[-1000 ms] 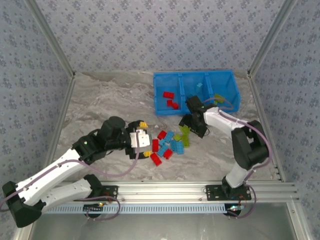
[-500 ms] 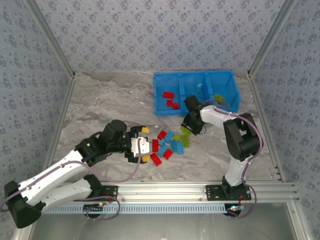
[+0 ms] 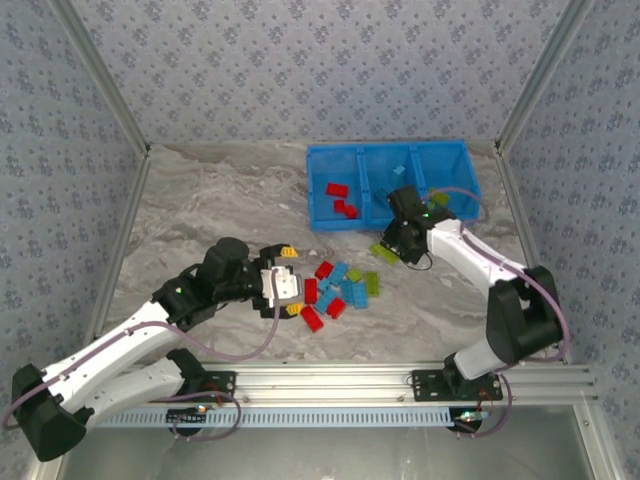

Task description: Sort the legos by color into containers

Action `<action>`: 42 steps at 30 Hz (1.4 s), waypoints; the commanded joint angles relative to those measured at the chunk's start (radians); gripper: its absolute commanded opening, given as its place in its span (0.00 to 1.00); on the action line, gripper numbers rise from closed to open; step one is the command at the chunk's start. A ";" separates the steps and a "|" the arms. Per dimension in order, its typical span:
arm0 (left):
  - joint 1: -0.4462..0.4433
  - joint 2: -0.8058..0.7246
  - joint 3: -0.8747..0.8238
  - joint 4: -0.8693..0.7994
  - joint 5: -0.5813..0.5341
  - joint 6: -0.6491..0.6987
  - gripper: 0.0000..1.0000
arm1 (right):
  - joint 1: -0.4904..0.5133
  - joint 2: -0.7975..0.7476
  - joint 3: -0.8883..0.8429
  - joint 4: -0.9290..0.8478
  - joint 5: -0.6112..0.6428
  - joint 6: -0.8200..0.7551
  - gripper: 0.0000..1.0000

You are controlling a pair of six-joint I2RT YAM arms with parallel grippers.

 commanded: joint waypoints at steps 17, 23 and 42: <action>0.029 -0.016 -0.016 0.110 0.068 -0.059 0.99 | -0.433 0.166 0.356 -0.024 0.084 -0.482 0.19; 0.032 -0.023 -0.026 0.103 0.058 -0.048 0.99 | -0.437 0.461 0.665 -0.127 0.079 -0.534 0.41; 0.095 -0.040 -0.043 0.176 0.108 -0.120 0.99 | -0.291 0.029 0.372 -0.215 0.015 -0.559 0.59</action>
